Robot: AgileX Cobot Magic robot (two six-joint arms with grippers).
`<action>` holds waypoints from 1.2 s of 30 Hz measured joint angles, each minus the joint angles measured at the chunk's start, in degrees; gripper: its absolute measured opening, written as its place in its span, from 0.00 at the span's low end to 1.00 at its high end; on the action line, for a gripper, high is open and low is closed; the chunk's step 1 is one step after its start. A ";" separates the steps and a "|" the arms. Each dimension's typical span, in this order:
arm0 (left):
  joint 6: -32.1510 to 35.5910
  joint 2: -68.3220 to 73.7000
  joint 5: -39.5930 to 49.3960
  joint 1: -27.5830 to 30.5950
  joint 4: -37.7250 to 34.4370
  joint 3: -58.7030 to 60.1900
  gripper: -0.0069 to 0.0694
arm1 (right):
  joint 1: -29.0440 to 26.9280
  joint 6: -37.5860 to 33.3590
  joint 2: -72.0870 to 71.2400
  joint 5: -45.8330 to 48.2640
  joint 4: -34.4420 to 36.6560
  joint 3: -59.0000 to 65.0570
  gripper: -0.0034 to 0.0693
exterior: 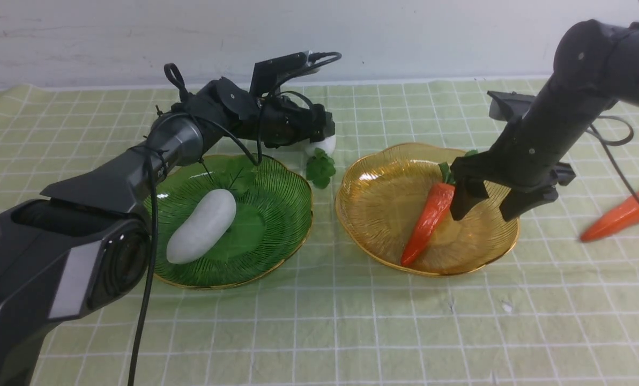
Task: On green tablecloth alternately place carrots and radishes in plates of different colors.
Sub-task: 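Pick up the white radish and place it in the left plate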
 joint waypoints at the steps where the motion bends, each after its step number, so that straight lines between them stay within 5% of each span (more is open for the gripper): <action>1: 0.00 0.00 0.08 0.00 -0.15 -0.08 0.65 | 0.00 0.00 0.00 0.00 0.00 0.00 0.86; 16: -0.01 -1.54 6.58 -0.06 1.35 -1.13 0.60 | 0.00 0.00 0.00 1.38 0.20 0.00 0.86; 23: -0.80 -11.66 16.36 -0.23 8.32 -1.76 0.60 | 0.00 -0.55 -0.27 2.66 0.20 0.00 0.86; 32: -4.04 -26.37 40.27 0.08 24.96 -1.87 0.60 | 0.00 -3.45 -8.86 2.96 2.51 0.00 0.86; 36: -6.81 -29.22 42.05 0.08 27.63 -1.71 0.60 | 0.00 -4.16 -15.79 3.45 3.56 0.00 0.86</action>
